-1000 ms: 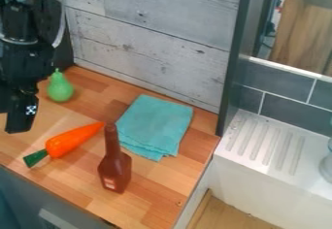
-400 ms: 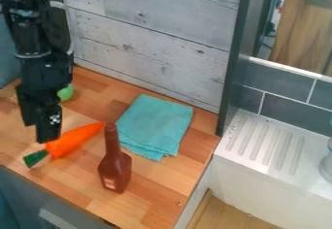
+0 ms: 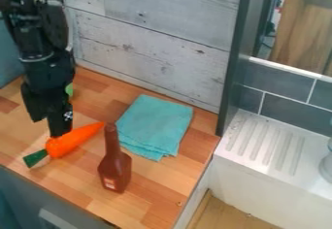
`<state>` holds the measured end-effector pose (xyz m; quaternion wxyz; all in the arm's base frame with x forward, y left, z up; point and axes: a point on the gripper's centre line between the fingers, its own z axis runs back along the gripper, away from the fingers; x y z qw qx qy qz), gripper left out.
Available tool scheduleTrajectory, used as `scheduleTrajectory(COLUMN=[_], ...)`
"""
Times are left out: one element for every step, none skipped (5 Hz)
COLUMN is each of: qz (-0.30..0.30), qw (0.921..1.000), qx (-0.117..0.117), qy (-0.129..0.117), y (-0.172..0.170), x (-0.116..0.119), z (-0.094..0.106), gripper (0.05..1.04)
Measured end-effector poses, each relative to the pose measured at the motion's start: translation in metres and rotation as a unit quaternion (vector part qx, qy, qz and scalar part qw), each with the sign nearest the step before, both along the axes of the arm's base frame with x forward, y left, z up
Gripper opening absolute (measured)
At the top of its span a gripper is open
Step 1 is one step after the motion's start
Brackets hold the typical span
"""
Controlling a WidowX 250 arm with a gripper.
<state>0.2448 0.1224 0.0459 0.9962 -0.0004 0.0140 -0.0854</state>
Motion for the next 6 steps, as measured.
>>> scheduleTrajectory(qz=[0.018, 0.023, 0.03, 0.04, 0.046, 0.046], qw=[0.9997, 0.9993, 0.9987, 0.9978, 0.9971, 0.9964], qx=[0.005, 0.003, -0.005, -0.015, -0.004, 0.011], qy=[0.013, 0.029, 0.041, 0.051, 0.06, 0.071], y=[0.002, 0.001, -0.002, -0.004, -0.003, -0.004], x=[0.007, 0.01, 0.013, 0.013, 0.017, 0.016], z=[-0.009, -0.022, -0.031, -0.037, -0.042, -0.042], gripper=[1.001, 1.001, 1.001, 1.001, 0.947, 0.696])
